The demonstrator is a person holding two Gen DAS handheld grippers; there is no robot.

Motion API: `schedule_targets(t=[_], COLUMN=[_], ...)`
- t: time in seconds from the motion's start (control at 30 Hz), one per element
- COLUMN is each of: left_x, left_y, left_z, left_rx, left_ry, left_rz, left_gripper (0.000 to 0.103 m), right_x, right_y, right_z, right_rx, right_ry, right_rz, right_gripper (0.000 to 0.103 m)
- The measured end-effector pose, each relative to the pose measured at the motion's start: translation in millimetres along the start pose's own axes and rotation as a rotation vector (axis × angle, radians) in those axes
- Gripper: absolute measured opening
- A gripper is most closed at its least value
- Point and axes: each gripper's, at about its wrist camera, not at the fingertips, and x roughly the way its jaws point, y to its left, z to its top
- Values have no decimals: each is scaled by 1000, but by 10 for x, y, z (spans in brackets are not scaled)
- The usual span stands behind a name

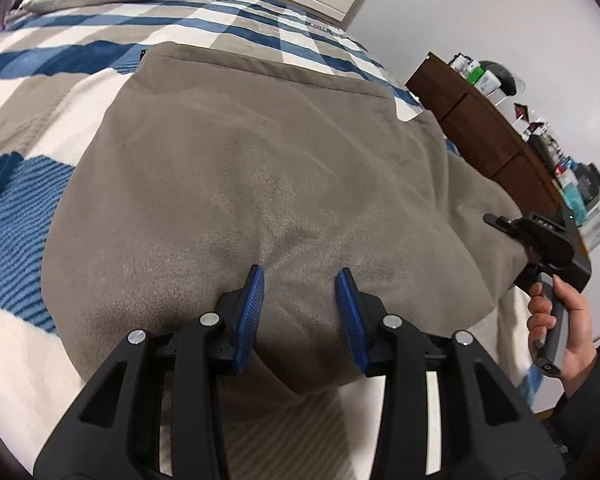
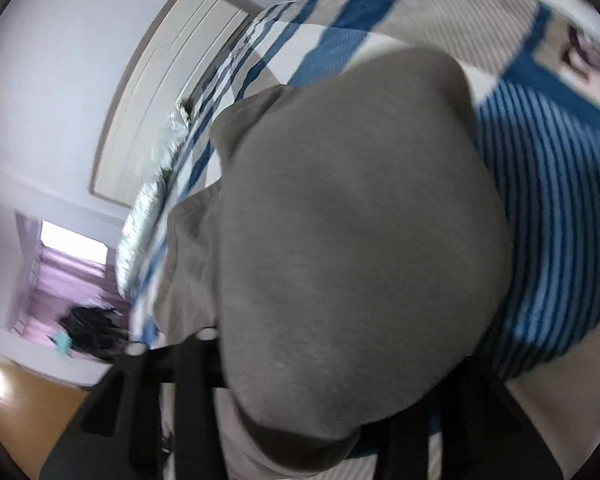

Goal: Fold large clothes

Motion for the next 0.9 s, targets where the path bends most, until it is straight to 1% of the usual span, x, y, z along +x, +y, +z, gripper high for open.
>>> schedule_targets(t=[0.03, 0.1, 0.13, 0.17, 0.23, 0.3, 0.43, 0.5, 0.6, 0.7, 0.8, 0.9], left_x=[-41, -117, -153, -198, -248, -255, -102, -78, -146, -240, -373, -510], left_y=[12, 34, 20, -10, -29, 18, 169, 186, 231, 270, 313, 427], left_z=[6, 28, 38, 42, 51, 66, 59, 54, 72, 97, 127, 149], left_rx=[-10, -27, -14, 24, 49, 29, -65, -78, -108, -117, -110, -138], left_ry=[-7, -14, -13, -11, -12, -4, 41, 43, 39, 38, 27, 6], left_rz=[-14, -35, -26, 3, 24, 14, -15, -19, -44, -46, -27, -32], left_gripper=[39, 39, 39, 39, 39, 39, 39, 39, 39, 39, 39, 39], right_x=[-55, -170, -222, -326, -333, -350, -441, -472, -491, -438, -391, -329], right_y=[98, 314, 435, 458, 703, 907, 1196, 1364, 1631, 1971, 2226, 2459], right_z=[-1, -15, -19, -53, -37, -39, -57, -58, -121, -233, -308, -377], right_rx=[-26, -70, -100, -135, -206, -261, -324, -368, -468, -575, -629, -657], right_ry=[-11, -40, -55, -68, -83, -88, -92, -86, -97, -75, -65, -46], right_rz=[-19, -35, -44, -50, -60, -69, -56, -49, -65, -55, -38, -14], right_gripper=[26, 24, 23, 23, 22, 22, 21, 21, 21, 21, 21, 21])
